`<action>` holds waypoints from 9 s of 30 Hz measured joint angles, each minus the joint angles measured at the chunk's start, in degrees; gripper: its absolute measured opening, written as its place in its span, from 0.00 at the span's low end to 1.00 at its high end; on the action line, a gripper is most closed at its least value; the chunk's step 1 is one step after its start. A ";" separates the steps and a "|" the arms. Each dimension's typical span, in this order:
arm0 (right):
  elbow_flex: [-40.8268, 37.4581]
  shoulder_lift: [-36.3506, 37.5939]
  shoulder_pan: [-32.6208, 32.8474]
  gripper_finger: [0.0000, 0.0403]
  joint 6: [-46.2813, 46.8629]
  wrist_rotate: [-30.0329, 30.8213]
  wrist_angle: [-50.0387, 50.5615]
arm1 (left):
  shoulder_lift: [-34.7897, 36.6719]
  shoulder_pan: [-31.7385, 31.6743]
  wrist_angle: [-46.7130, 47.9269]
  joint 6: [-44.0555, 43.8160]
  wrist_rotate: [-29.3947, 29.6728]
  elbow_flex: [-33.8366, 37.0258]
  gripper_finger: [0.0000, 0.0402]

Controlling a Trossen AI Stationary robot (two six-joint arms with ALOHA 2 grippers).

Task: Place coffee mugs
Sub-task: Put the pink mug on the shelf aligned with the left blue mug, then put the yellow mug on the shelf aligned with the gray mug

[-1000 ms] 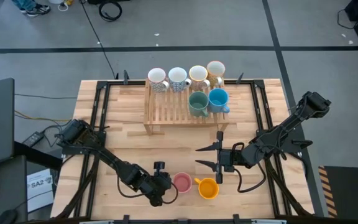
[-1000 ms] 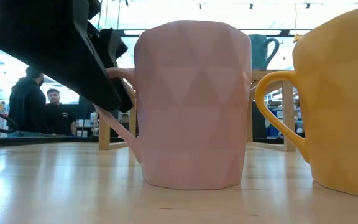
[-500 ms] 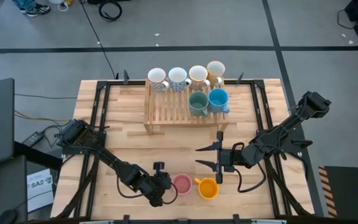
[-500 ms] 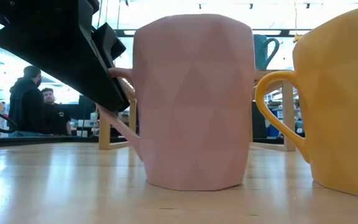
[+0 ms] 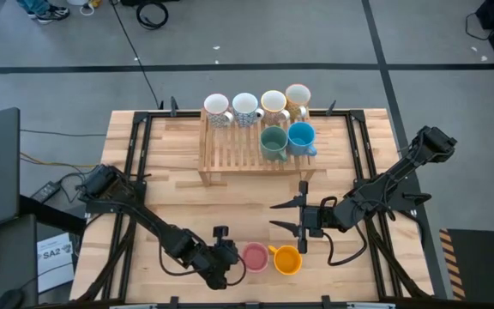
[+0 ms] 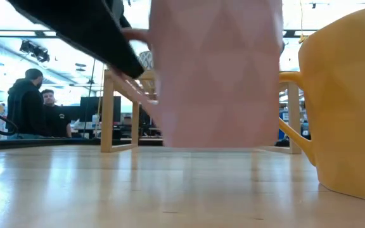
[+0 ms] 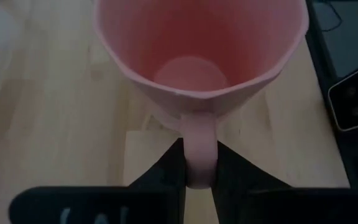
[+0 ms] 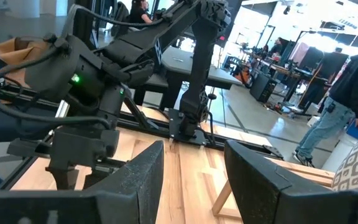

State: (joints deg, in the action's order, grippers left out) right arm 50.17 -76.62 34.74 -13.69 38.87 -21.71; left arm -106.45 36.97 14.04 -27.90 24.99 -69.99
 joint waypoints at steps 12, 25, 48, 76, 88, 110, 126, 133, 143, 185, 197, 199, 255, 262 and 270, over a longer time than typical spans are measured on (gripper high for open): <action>-0.02 0.00 0.00 0.44 0.02 0.15 -0.27 | 4.99 0.55 16.99 -7.72 3.06 -6.59 0.14; -0.04 -0.02 0.00 0.44 0.03 0.59 -2.15 | 11.06 -1.88 45.37 -19.31 16.12 -20.04 0.14; -0.04 -0.04 0.00 0.44 0.22 0.59 -3.01 | 11.63 -28.49 55.62 -20.48 15.69 -28.92 0.14; -0.02 -0.02 0.00 0.44 0.02 0.44 -2.57 | 6.56 -32.41 50.78 -20.40 11.48 -28.88 0.17; -0.02 -0.02 0.00 0.44 0.02 0.44 -2.58 | 6.58 -32.41 50.58 -20.45 11.30 -28.88 0.18; -0.02 -0.02 0.00 0.44 0.02 0.46 -2.58 | 6.58 -32.41 50.49 -18.65 11.17 -28.88 0.41; -0.02 -0.02 0.00 0.44 0.02 0.46 -2.58 | 7.01 -32.24 49.90 -17.90 11.05 -28.98 0.43; -0.02 -0.02 0.00 0.44 0.03 0.46 -2.58 | 8.61 -32.22 49.06 -17.95 11.00 -29.03 0.43; 0.00 -0.02 0.02 0.44 0.20 0.46 -2.14 | 9.66 -32.22 46.62 -17.70 7.77 -29.09 0.43; 0.00 -0.04 0.02 0.44 3.47 0.46 -2.25 | 17.22 -30.40 42.10 -21.17 14.08 -14.88 0.43; 0.00 -0.04 0.02 0.44 3.50 0.46 -2.23 | 17.20 -30.82 30.32 -15.78 10.30 -14.73 0.43; 0.00 -0.04 0.01 0.44 3.49 0.46 -2.21 | 17.20 -30.81 30.99 -15.78 10.27 -14.73 0.43; -0.02 -0.04 0.79 0.44 3.65 0.04 -0.93 | 11.24 -32.31 22.02 -15.99 9.74 -14.73 0.43; -0.02 -0.04 4.05 0.44 8.93 -0.10 -0.31 | 12.07 -26.50 27.38 -13.81 7.22 -14.73 0.43; -0.02 -0.02 6.37 0.44 22.86 -10.58 5.74 | 11.74 -18.23 27.48 -1.75 -3.03 -14.73 0.43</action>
State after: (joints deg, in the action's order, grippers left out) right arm 50.15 -76.64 41.11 9.17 28.29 -15.98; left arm -94.72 18.74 41.53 -29.65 21.96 -84.73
